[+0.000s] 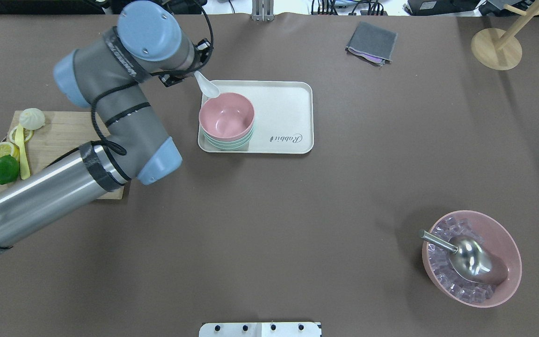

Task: Stack pink bowl on green and place spoon
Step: 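Carry the white spoon with the left gripper over the pink bowl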

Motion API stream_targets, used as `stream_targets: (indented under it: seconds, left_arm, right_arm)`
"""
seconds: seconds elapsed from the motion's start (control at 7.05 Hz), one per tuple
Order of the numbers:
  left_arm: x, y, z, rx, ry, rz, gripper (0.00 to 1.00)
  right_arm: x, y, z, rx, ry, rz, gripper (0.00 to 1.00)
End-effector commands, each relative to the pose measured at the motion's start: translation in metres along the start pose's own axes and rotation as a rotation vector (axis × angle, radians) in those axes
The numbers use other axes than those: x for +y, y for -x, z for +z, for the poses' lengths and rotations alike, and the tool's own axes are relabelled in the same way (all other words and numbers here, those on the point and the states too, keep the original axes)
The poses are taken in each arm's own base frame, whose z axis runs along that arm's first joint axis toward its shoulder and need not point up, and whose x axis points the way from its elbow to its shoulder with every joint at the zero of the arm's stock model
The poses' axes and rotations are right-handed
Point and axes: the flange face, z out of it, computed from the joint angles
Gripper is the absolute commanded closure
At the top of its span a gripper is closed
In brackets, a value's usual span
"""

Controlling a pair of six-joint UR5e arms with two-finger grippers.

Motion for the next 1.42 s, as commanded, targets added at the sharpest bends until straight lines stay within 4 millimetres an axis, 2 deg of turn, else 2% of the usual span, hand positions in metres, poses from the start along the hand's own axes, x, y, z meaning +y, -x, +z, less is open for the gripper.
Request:
stream_targets:
  seconds: [0.0, 0.14, 0.57, 0.71, 0.85, 0.99, 1.14, 1.28]
  left_arm:
    - [0.053, -0.006, 0.011, -0.004, 0.001, 0.036, 1.00]
    - [0.063, -0.004, 0.013, -0.007, 0.009, 0.046, 1.00]
    - [0.067, -0.005, 0.008, 0.003, 0.012, 0.052, 1.00]
    - [0.068, -0.004, 0.009, 0.005, 0.012, 0.062, 0.61]
    - [0.066, -0.003, 0.010, 0.001, 0.007, 0.064, 0.16]
    - [0.064, 0.005, 0.010, 0.000, 0.007, 0.066, 0.02]
    - [0.064, 0.007, -0.003, 0.021, 0.021, 0.117, 0.02]
    - [0.060, 0.021, -0.021, 0.017, 0.045, 0.239, 0.01]
  right_arm:
    - [0.001, -0.001, 0.000, 0.000, 0.001, 0.003, 0.00]
    - [0.001, -0.001, 0.000, 0.000, 0.000, 0.002, 0.00]
    - [0.001, 0.000, -0.001, 0.001, -0.001, 0.001, 0.00]
    - [0.001, -0.001, 0.000, 0.001, 0.001, 0.003, 0.00]
    - [0.001, -0.001, 0.000, 0.001, 0.001, 0.003, 0.00]
    - [0.001, -0.001, 0.000, 0.001, 0.001, 0.003, 0.00]
    - [0.001, 0.000, -0.001, 0.000, -0.001, 0.001, 0.00]
    - [-0.001, 0.001, -0.001, -0.001, -0.004, -0.001, 0.00]
